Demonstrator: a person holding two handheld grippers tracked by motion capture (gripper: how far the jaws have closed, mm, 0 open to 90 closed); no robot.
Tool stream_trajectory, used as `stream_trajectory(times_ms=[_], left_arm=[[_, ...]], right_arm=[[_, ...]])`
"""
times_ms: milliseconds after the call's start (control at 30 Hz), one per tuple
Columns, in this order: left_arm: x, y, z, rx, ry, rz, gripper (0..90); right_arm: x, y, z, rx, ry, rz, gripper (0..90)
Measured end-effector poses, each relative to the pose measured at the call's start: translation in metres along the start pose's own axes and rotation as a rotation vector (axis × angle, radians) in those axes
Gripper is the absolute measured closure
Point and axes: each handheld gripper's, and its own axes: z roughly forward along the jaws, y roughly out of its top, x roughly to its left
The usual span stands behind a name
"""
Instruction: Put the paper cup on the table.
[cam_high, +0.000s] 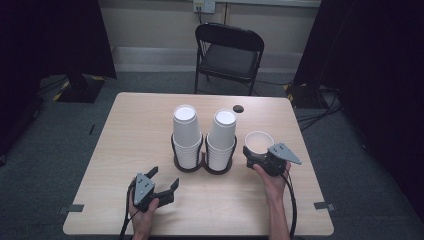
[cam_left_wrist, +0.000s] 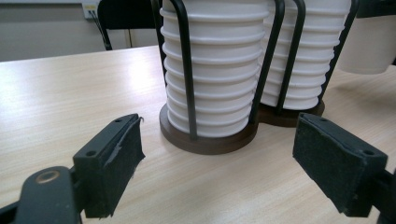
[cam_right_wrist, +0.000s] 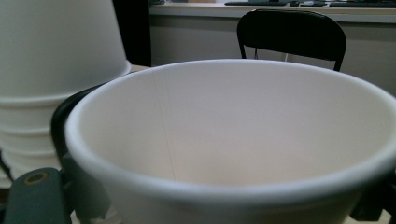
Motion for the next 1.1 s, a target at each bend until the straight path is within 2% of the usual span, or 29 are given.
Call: stream_trajectory(times_ms=[133,300,467,633,867,933,1100], left_arm=[[0.001,-0.001,-0.002,-0.017,0.002,-0.011,15.5],[-0.001,-0.001,-0.001,-0.019,0.005,0.002,15.7],[-0.001,-0.001,-0.002,-0.02,0.0,0.0,15.6],[-0.001,-0.001,-0.002,-0.019,-0.009,0.007,15.7],[0.0,-0.001,-0.003,-0.025,-0.002,0.008,15.7],[0.0,-0.001,-0.003,-0.027,-0.003,0.009,15.7],[0.0,-0.001,-0.003,-0.025,-0.003,0.009,15.6]], right_arm=[[-0.01,-0.007,0.01,0.004,-0.025,0.043,11.0],[-0.017,-0.012,0.017,0.001,-0.059,0.039,11.0],[-0.023,-0.018,0.024,0.007,-0.076,0.059,11.0],[-0.025,-0.024,0.03,0.037,-0.094,0.053,10.9],[-0.023,-0.027,0.03,0.077,-0.101,0.025,11.5],[-0.023,-0.027,0.03,0.084,-0.09,0.034,12.0],[-0.023,-0.027,0.029,0.109,-0.101,0.024,12.2]])
